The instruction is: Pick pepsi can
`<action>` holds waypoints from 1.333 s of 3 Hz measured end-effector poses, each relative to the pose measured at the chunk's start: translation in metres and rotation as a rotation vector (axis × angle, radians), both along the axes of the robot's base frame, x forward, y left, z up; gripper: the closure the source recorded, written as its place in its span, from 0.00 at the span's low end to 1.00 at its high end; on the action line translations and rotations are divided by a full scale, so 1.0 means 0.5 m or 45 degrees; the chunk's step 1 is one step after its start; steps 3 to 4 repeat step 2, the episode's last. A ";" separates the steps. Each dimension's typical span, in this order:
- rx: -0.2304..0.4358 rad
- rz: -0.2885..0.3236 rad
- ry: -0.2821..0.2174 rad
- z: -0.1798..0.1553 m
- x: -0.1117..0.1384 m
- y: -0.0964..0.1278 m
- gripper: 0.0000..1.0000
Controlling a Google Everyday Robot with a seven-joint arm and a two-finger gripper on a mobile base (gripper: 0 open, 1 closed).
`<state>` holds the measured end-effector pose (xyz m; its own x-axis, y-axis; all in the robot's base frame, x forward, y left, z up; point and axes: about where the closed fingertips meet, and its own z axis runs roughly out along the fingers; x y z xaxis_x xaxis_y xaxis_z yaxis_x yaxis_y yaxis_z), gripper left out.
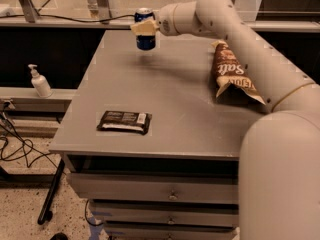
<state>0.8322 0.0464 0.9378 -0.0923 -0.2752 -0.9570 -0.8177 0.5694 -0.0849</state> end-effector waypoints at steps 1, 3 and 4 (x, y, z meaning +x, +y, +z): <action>0.124 0.136 -0.039 0.092 -0.109 -0.035 1.00; 0.159 0.152 -0.039 0.102 -0.120 -0.032 1.00; 0.159 0.152 -0.039 0.102 -0.120 -0.032 1.00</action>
Offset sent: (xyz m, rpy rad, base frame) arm -0.0443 -0.0142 0.0369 0.0759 -0.0248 0.0864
